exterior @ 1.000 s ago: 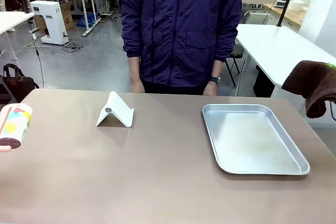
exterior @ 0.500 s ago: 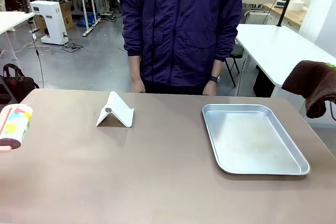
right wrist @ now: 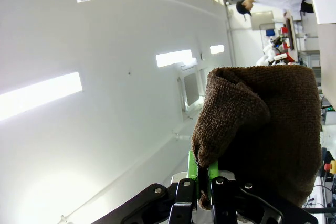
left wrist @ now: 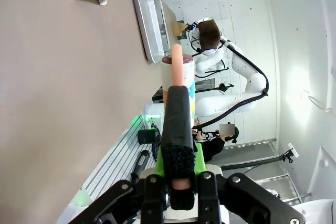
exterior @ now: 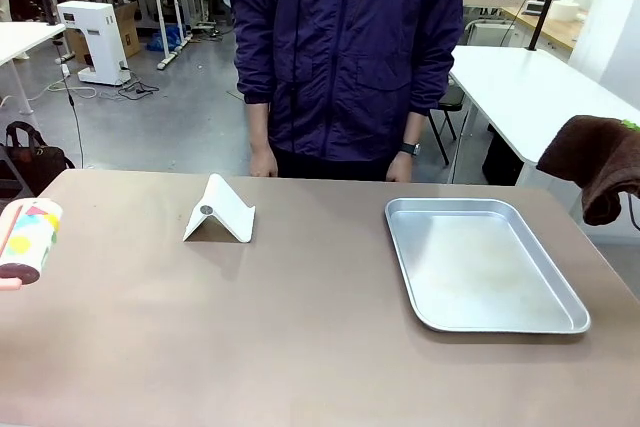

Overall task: Clean the surface of the table.
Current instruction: Return the Lint Roller and towel to their original positions.

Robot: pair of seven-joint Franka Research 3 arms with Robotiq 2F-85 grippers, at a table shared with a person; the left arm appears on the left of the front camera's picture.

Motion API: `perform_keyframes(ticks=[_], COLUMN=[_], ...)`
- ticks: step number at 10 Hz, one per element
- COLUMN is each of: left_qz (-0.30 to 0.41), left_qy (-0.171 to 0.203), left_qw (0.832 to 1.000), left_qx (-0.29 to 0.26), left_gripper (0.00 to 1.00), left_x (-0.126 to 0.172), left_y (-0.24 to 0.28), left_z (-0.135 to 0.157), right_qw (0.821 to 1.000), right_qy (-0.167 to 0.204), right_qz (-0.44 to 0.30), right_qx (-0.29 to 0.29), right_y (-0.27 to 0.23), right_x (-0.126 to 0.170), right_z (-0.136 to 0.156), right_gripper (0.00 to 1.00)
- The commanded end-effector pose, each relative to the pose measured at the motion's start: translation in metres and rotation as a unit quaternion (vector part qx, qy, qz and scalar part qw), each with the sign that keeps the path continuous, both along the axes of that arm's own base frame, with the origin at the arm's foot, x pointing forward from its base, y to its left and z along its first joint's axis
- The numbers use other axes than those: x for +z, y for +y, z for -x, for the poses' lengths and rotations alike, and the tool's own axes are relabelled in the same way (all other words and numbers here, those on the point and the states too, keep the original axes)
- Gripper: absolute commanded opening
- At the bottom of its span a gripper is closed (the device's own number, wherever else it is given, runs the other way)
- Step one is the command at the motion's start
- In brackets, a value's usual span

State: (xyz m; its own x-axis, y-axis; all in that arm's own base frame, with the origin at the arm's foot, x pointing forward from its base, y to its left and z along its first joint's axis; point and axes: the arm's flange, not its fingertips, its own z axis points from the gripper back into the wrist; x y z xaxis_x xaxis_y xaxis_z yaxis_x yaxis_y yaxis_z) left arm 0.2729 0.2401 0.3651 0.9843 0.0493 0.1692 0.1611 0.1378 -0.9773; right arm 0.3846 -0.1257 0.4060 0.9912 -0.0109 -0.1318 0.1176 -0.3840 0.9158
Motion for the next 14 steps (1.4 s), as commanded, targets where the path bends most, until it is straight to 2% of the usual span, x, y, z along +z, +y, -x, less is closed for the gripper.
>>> perform_keyframes(ticks=[1,3,4,5,6,7,9,10,11,13,14], left_qz=[-0.002,-0.002,0.000,-0.024,-0.053,-0.103,-0.168,-0.181,-0.196,-0.284,-0.325], left_qy=[-0.001,-0.001,0.000,0.015,-0.006,-0.009,0.011,0.045,0.084,0.085,0.088], left_qw=[1.000,1.000,1.000,1.000,0.998,0.993,0.982,0.979,0.975,0.955,0.941], left_qx=[0.000,0.000,0.000,-0.005,-0.037,-0.057,-0.087,-0.084,-0.059,-0.004,0.022], left_gripper=[0.22,0.22,0.22,0.22,0.22,0.22,0.22,0.22,0.22,0.22,0.22], left_x=[0.005,0.005,0.000,0.019,0.048,0.075,0.125,0.146,0.167,0.206,0.216], left_y=[-0.003,-0.003,0.000,-0.022,-0.050,-0.079,-0.136,-0.163,-0.196,-0.258,-0.278], left_z=[0.001,0.001,0.000,-0.010,-0.022,-0.039,-0.071,-0.082,-0.095,-0.122,-0.137], right_qw=[1.000,1.000,1.000,1.000,0.999,0.996,0.986,0.982,0.978,0.954,0.942], right_qy=[-0.004,-0.004,0.000,-0.010,-0.027,-0.029,-0.029,-0.048,-0.078,-0.100,-0.085], right_qz=[-0.005,-0.005,0.000,0.017,0.041,0.074,0.139,0.170,0.182,0.279,0.324], right_qx=[-0.005,-0.005,0.000,-0.015,0.012,0.049,0.087,0.061,0.070,0.052,0.036], right_y=[0.000,0.000,0.000,0.019,0.047,0.076,0.141,0.178,0.217,0.290,0.315], right_x=[0.004,0.004,0.000,0.009,0.023,0.035,0.041,0.039,0.036,0.013,-0.004], right_z=[-0.002,-0.002,0.000,-0.008,-0.019,-0.032,-0.061,-0.075,-0.088,-0.107,-0.114], right_gripper=[0.00,0.00,0.07,0.07,0.07,0.07,0.07,0.07,0.07,0.07,0.07])
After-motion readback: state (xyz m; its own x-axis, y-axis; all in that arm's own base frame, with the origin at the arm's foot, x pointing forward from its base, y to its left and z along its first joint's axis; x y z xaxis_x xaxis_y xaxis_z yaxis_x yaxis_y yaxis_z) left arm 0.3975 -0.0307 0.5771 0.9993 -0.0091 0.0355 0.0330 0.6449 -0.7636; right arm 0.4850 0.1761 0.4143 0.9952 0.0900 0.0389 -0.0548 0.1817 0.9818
